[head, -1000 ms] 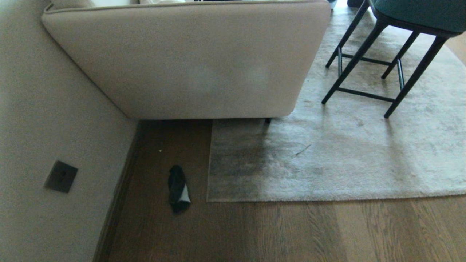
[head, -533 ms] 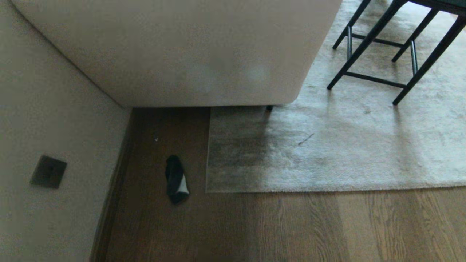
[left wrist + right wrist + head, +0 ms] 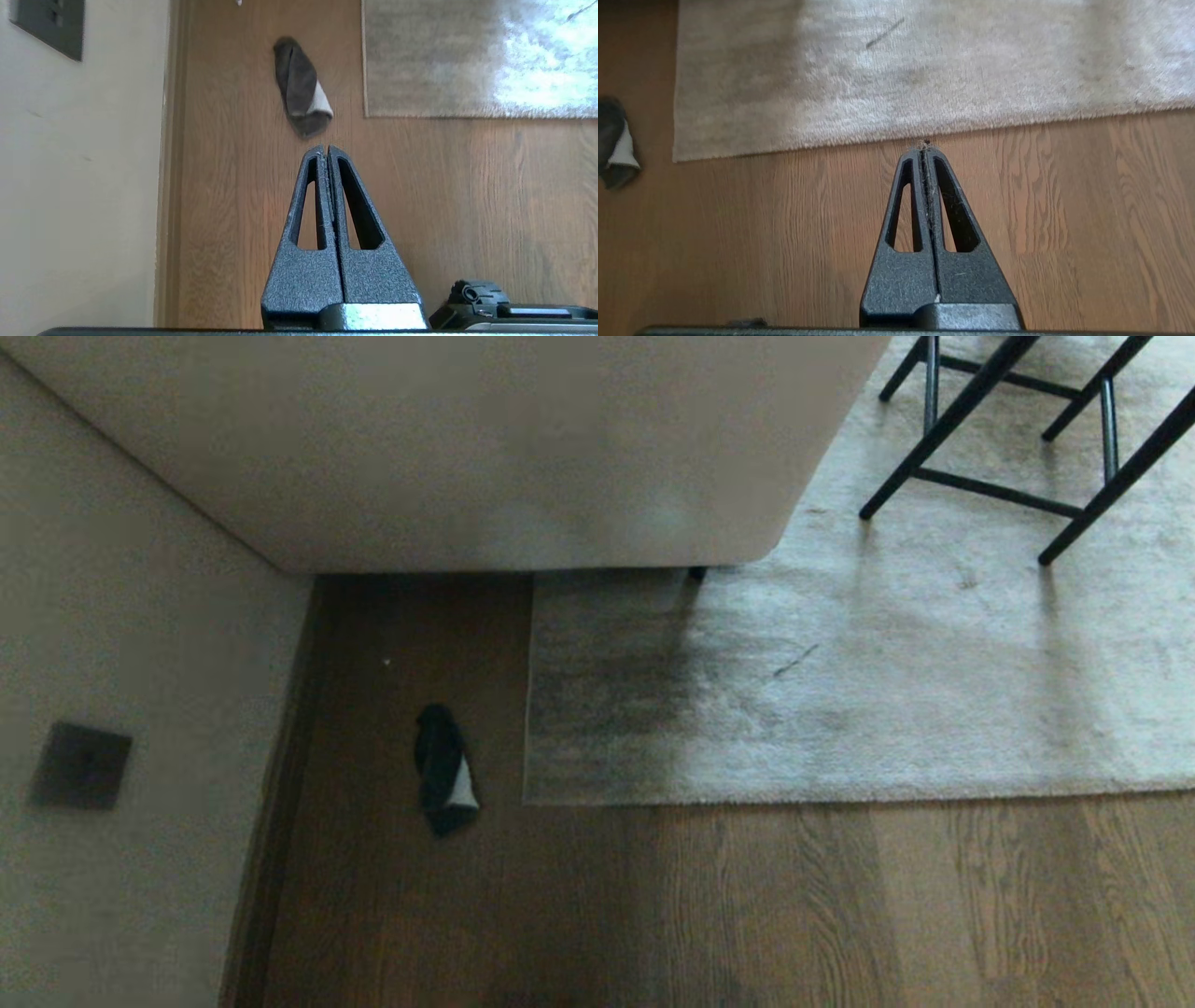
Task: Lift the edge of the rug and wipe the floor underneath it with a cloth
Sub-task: Pick up the rag
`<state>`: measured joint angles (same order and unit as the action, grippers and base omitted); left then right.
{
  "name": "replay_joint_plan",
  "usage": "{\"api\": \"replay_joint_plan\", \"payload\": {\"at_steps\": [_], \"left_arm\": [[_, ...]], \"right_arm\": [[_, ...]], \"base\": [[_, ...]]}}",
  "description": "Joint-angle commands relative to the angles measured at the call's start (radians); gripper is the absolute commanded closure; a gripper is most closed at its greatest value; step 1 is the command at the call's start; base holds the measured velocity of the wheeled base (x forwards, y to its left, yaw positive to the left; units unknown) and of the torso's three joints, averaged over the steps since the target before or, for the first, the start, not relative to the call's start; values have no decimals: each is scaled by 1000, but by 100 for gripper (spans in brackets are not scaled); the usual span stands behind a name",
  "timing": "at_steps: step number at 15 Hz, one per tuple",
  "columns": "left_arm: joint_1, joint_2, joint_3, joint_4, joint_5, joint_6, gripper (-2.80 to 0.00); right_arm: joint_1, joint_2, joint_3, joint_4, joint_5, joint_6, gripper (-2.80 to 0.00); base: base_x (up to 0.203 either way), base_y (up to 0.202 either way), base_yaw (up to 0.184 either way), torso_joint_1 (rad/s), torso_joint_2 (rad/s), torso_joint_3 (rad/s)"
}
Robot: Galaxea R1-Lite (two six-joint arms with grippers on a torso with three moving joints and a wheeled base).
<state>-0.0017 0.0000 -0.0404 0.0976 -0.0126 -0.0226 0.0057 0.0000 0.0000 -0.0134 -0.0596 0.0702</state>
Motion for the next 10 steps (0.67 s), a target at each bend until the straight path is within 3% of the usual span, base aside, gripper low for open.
{"api": "replay_joint_plan", "payload": {"at_steps": [1, 10], "left_arm": [[0, 0, 0, 2, 0, 0, 0], [0, 0, 0, 1, 0, 0, 0]], "right_arm": [[0, 1, 0, 0, 0, 0, 0], [0, 0, 0, 0, 0, 0, 0]], "base": [[0, 0, 0, 2, 5, -189], [0, 0, 0, 3, 1, -196]]}}
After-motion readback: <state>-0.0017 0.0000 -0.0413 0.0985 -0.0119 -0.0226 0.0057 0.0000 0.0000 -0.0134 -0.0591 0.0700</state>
